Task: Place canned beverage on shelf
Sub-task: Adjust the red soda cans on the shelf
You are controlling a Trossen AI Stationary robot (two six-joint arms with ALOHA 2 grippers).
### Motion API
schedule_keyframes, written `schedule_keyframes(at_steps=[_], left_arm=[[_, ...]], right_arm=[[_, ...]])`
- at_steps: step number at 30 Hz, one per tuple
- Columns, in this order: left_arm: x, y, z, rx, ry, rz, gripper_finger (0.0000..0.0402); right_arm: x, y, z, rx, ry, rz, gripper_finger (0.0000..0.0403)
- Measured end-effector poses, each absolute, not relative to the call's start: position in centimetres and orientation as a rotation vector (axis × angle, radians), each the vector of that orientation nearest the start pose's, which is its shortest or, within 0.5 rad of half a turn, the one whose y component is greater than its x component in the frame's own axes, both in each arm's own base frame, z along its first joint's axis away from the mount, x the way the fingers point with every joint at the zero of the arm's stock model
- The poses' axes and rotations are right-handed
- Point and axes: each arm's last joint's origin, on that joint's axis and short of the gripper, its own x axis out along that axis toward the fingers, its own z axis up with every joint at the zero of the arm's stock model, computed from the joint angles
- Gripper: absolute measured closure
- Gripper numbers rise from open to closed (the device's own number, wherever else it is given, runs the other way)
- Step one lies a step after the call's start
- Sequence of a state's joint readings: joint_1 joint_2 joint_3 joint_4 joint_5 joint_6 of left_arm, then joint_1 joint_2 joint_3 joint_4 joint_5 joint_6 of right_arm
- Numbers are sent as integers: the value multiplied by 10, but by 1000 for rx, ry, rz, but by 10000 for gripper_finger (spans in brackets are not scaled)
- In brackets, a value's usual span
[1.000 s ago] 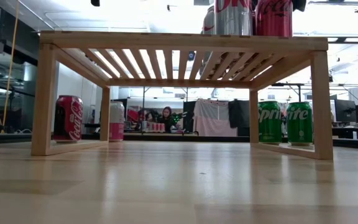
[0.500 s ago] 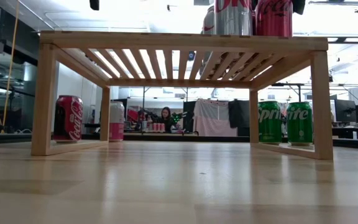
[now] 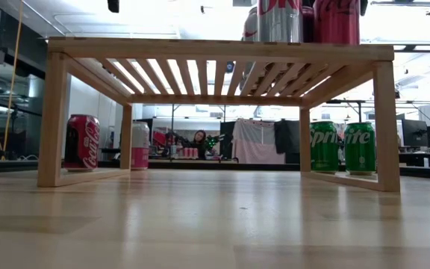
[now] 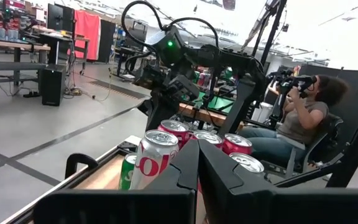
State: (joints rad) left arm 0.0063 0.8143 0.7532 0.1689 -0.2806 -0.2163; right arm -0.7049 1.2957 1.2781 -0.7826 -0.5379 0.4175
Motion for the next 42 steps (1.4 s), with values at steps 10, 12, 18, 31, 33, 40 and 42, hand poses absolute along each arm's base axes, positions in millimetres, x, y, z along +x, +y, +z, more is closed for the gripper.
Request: schedule_keyframes(at_steps=[10,12,18,31,33,40,42], left_arm=[[182,10,351,-230,-140,295,401],[182,10,351,-230,-140,295,401],[182,10,351,-229,-140,295,401],[182,10,351,-228,-141,298,401],[182,10,351,-228,-141,298,401],[182,10,351,-226,-141,298,401],[182,10,351,-221,-145,297,401]], right_arm=[[203,-155,376,731,577,-381,403],[196,-152,388,691,598,-420,403],[164,-115,403,654,822,-387,403],[119,-29,365,821,879,-356,403],[124,-24,357,839,848,-331,403],[143,-8,340,822,883,-224,403],[145,-5,339,816,900,-212,403]])
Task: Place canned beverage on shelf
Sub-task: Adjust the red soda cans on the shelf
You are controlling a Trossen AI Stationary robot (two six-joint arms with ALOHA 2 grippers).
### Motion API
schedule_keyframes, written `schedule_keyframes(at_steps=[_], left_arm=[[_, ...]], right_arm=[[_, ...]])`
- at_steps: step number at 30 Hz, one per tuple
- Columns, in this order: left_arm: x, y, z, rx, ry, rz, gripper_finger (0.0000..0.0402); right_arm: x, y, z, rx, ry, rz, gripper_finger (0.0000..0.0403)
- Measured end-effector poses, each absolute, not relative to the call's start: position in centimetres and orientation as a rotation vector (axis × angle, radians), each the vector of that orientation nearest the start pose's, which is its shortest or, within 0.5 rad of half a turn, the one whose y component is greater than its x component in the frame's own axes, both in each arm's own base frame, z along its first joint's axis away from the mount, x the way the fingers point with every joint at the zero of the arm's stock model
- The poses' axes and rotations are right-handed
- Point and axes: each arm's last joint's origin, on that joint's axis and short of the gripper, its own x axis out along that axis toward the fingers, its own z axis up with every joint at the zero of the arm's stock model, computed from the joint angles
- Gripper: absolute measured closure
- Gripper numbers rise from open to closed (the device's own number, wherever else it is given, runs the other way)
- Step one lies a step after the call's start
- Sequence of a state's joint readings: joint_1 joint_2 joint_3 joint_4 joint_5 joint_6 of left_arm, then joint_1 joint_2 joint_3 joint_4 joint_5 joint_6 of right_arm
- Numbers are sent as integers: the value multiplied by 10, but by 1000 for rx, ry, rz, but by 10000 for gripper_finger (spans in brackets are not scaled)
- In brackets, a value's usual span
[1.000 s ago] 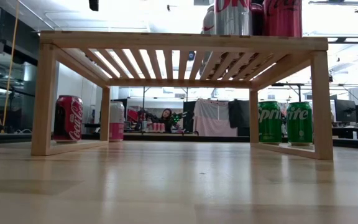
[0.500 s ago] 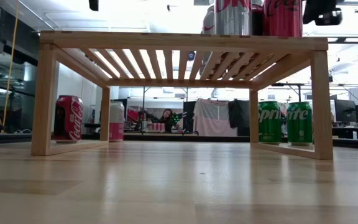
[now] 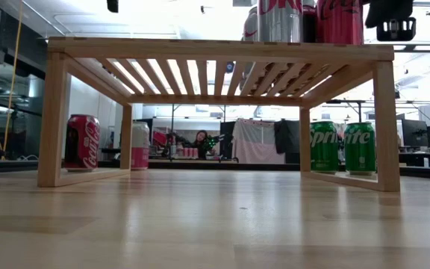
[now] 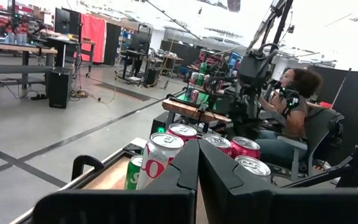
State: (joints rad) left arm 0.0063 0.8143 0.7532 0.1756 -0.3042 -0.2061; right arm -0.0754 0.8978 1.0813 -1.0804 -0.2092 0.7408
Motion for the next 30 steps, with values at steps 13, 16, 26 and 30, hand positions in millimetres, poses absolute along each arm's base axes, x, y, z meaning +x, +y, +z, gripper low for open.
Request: schedule_keyframes(at_steps=[13,16,26,30], left_arm=[[182,10,352,-223,-149,297,401],[182,10,352,-223,-150,297,401],[182,10,352,-223,-150,296,401],[182,10,352,-223,-151,296,401]], right_arm=[[159,4,339,732,844,-206,403],[163,6,341,712,818,-176,403],[165,8,341,714,821,-173,403],[160,8,338,710,865,-193,403]])
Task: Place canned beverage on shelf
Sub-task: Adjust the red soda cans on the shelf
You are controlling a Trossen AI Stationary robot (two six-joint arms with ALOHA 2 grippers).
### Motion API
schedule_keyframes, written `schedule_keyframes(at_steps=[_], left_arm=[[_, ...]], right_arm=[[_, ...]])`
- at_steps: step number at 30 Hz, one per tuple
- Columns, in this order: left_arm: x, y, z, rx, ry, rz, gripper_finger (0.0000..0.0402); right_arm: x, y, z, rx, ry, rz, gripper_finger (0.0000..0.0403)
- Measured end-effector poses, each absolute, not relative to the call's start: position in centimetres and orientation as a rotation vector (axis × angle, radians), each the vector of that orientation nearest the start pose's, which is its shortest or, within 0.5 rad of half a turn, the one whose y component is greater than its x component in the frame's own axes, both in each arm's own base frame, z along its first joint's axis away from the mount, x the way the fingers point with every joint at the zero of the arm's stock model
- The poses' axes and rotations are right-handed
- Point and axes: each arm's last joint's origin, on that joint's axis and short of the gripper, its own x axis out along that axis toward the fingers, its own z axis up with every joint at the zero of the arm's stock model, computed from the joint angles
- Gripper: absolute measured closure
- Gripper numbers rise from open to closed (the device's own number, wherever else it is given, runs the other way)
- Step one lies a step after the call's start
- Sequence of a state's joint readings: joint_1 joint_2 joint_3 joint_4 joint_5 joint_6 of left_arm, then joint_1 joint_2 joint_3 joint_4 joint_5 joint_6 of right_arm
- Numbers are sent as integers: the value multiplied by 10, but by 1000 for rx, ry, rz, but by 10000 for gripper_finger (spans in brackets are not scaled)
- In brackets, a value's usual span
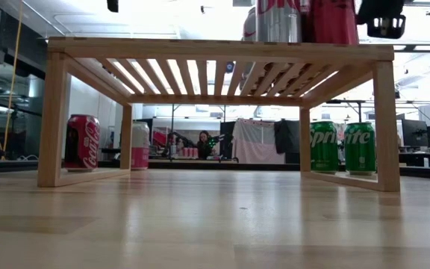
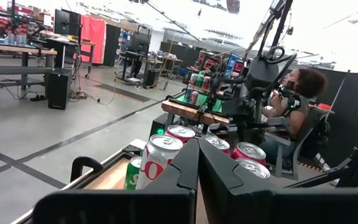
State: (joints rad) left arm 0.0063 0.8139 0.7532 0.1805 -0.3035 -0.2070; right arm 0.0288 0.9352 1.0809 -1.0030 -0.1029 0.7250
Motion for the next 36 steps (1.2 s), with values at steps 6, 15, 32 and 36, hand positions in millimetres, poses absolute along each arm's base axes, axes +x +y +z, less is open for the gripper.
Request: schedule_keyframes(at_steps=[6,15,32,36], left_arm=[[182,10,352,-223,-151,296,401],[182,10,352,-224,-151,296,401],[181,10,352,-224,-153,317,401],[181,10,352,-224,-153,318,401]], right_arm=[[151,8,331,711,980,-238,403],[155,8,307,681,1057,-248,403],[171,8,297,661,927,-189,403],[171,8,297,679,924,-206,403]])
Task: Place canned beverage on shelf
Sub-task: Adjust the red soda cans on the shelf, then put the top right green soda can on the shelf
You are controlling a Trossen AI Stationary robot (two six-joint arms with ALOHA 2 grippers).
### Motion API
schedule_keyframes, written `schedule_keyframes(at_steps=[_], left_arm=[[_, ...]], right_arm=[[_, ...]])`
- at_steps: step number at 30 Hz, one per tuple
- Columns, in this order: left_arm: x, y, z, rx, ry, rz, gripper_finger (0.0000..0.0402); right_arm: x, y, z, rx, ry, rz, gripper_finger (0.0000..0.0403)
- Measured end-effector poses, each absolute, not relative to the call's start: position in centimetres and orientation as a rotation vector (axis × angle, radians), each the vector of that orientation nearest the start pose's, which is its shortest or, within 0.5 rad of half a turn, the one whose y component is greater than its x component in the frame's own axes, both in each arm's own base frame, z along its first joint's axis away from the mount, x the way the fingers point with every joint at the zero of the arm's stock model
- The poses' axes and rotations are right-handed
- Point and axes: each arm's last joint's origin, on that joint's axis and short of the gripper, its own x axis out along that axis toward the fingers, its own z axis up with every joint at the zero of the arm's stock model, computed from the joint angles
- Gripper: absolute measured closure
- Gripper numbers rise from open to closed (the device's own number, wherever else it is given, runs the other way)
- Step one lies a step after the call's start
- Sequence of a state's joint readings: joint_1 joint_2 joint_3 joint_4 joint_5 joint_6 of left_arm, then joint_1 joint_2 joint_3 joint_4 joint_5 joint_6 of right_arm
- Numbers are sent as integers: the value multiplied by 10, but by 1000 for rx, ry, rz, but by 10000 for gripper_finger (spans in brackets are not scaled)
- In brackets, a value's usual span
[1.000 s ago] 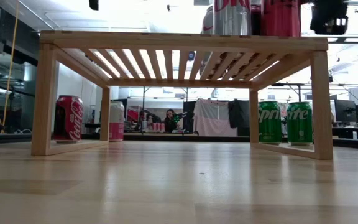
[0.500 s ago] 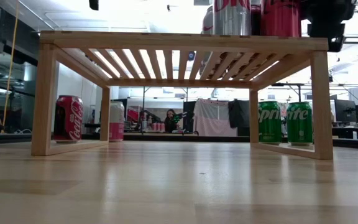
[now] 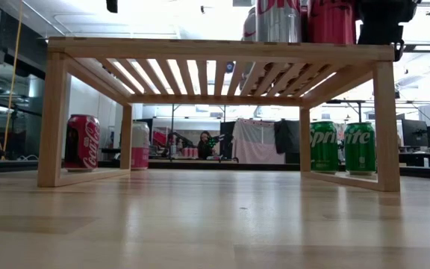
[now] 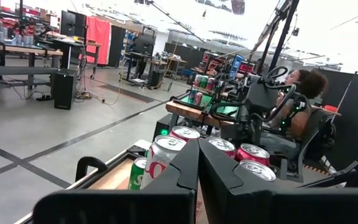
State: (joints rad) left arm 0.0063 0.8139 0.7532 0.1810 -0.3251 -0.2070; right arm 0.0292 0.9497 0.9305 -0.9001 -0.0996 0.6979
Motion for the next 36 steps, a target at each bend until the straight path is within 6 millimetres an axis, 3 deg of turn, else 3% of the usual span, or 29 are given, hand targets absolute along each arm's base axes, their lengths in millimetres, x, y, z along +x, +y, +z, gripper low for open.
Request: schedule_keyframes(at_steps=[22,28,36], left_arm=[[180,10,353,-224,-156,318,401],[164,10,362,-210,-213,285,401],[144,8,370,-208,-254,237,401]], right_arm=[[170,7,303,668,860,-193,403],[153,6,331,588,819,-164,403],[137,0,382,385,513,-242,403]])
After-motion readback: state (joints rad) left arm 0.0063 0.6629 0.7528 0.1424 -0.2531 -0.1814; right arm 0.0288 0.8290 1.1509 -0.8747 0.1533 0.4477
